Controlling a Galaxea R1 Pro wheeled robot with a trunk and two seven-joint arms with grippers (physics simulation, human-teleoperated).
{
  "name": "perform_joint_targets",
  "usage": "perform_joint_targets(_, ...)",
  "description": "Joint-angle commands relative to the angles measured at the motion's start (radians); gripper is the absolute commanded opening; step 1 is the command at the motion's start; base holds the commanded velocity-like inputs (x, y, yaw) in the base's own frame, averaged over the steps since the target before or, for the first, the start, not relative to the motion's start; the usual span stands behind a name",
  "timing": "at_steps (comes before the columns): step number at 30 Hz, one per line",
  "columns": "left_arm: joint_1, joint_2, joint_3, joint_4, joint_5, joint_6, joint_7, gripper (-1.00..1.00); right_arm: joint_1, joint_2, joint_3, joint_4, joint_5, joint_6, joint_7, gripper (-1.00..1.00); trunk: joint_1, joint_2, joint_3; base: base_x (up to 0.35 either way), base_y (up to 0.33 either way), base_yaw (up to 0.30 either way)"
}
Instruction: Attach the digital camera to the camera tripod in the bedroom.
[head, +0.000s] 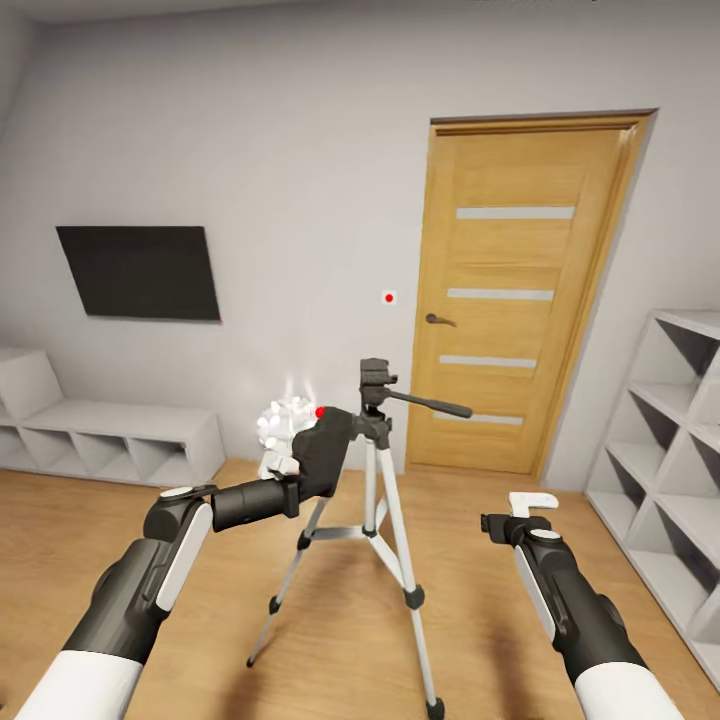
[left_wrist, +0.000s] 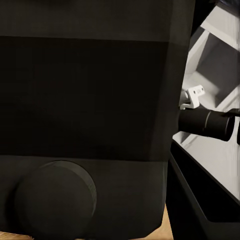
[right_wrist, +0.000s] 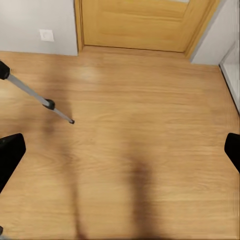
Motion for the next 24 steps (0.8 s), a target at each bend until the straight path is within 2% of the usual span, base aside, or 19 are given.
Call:
perform_joint_targets(1, 0.0, 0.001, -0.001, 0.0, 0.006, 0.005, -0.001, -1.0, 0.0, 0.0, 0.001, -0.001, 0.005, 0.006, -0.001, 1.0, 0.0, -0.001, 0.0, 0.001, 0.001, -0.286)
perform_joint_targets(14, 0.0, 0.002, -0.001, 0.0, 0.005, 0.005, 0.001, -1.0, 0.0, 0.0, 0.001, 0.001, 0.005, 0.005, 0.0, 1.0, 0.0, -0.001, 0.0, 0.0, 0.0, -0.279)
perform_joint_targets(21, 0.0, 0.003, 0.0, 0.002, 0.001, 0.004, 0.012, -1.0, 0.0, -0.001, 0.001, 0.002, 0.005, 0.004, 0.001, 1.0, 0.0, -0.001, 0.0, 0.0, 0.0, -0.079)
perform_joint_targets(24, 0.0, 0.022, 0.001, 0.013, -0.002, 0.004, 0.022, -1.0, 0.0, 0.0, 0.001, 0.004, 0.005, 0.003, 0.001, 1.0, 0.0, -0.001, 0.0, 0.0, 0.0, -0.009)
